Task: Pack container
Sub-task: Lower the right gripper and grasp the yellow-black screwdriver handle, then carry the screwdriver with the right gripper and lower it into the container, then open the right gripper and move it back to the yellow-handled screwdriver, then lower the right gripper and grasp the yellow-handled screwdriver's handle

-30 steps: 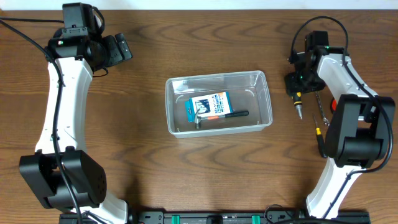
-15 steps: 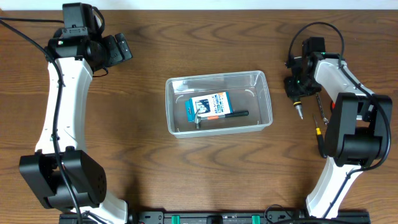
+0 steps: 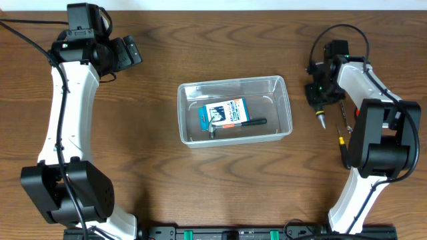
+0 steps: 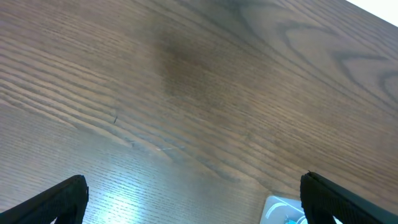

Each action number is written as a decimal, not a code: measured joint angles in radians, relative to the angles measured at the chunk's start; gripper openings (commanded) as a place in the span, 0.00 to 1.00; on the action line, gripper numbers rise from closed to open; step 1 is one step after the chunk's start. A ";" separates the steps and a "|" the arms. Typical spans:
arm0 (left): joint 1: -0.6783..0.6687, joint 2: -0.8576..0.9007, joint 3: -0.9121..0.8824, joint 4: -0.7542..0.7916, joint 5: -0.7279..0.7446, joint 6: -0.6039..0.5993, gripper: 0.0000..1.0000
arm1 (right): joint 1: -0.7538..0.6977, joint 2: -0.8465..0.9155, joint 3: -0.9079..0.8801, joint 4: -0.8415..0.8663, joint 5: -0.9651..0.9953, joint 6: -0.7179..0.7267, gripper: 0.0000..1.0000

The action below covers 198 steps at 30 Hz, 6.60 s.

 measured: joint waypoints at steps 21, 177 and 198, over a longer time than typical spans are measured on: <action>0.000 0.000 0.000 0.000 0.000 0.000 0.98 | 0.089 0.028 0.665 -0.500 0.009 0.028 0.01; 0.000 0.000 0.000 0.000 0.000 0.000 0.97 | -0.147 -0.267 -0.409 0.022 0.052 0.090 0.59; 0.000 0.000 0.000 0.000 0.000 0.000 0.98 | -0.181 -0.330 -0.503 0.095 0.038 0.162 0.60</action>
